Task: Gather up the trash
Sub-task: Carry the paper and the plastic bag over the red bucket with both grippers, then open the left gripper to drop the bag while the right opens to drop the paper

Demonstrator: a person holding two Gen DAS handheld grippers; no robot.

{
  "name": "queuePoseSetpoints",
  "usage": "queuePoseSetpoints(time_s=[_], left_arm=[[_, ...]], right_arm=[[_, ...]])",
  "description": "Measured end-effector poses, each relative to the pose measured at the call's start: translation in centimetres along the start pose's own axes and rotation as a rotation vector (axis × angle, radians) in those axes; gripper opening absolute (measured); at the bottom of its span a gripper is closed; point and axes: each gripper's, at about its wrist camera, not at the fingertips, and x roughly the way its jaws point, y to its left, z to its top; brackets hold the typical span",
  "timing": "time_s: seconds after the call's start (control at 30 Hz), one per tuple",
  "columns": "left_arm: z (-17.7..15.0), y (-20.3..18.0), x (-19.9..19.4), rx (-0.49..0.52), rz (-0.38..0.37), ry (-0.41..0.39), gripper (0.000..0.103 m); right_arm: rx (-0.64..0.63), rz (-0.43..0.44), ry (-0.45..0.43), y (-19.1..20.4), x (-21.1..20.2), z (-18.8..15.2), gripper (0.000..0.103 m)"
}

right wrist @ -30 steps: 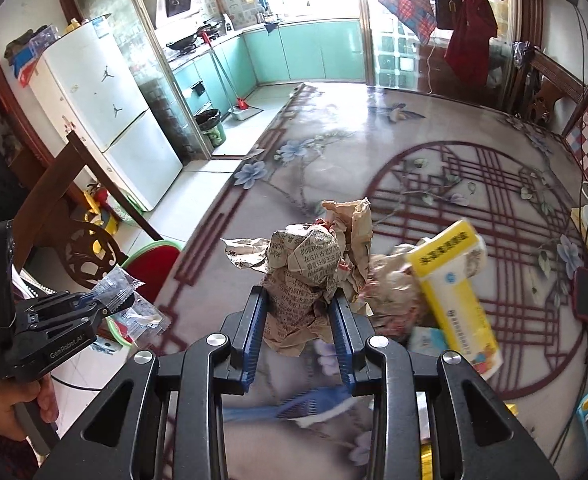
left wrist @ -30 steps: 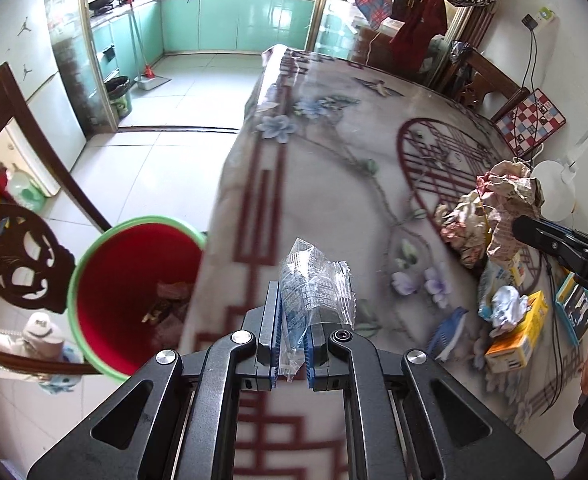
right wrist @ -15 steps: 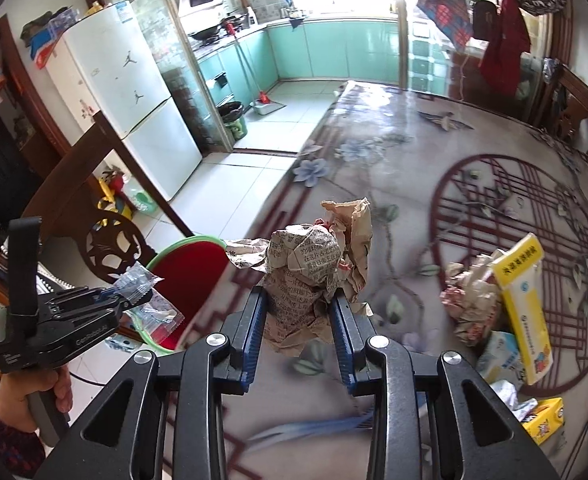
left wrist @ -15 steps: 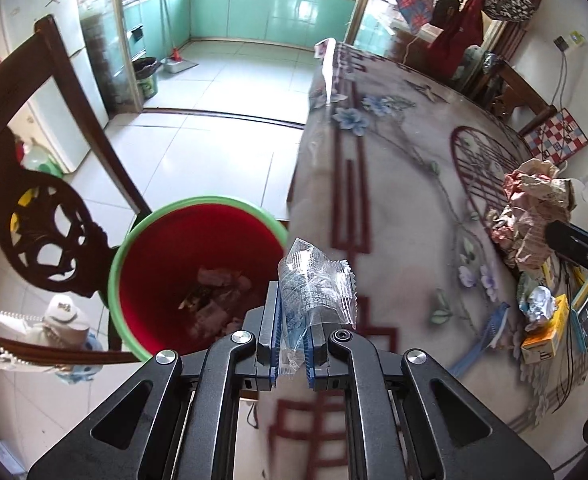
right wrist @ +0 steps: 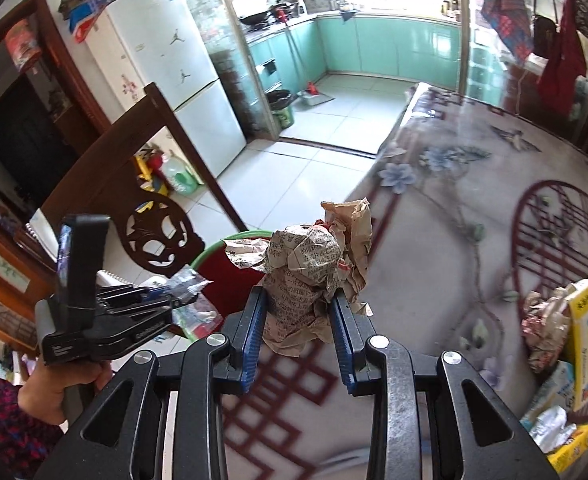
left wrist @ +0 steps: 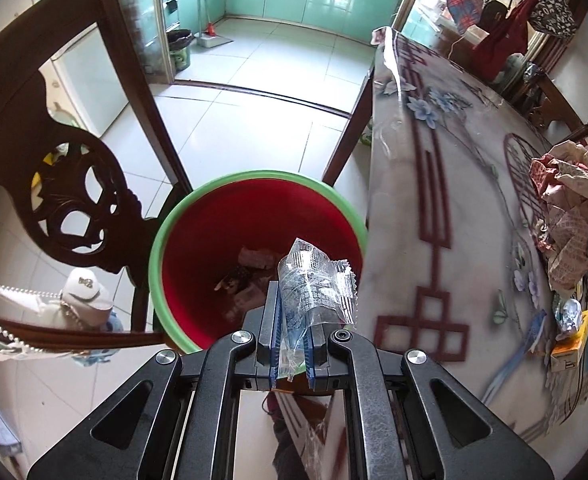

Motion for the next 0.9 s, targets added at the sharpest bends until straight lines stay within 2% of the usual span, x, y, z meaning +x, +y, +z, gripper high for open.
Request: queuePoseSetpoints(time_s=[0.43, 0.73, 0.9], left_arm=[[0.9, 3.1, 2.4, -0.055, -0.002, 0.06, 0.01], [1.7, 4.2, 3.6, -0.069, -0.012, 0.087, 0.014], [2.1, 4.7, 4.0, -0.07, -0.011, 0.085, 0.016]], right_arm=[[-0.034, 0.12, 0.045, 3.4, 5.2, 0.8, 0.03], [-0.055, 0.12, 0.121, 4.3, 8.7, 1.2, 0.03], [-0.06, 0.118, 0.125, 4.4, 9.4, 1.6, 0.03]])
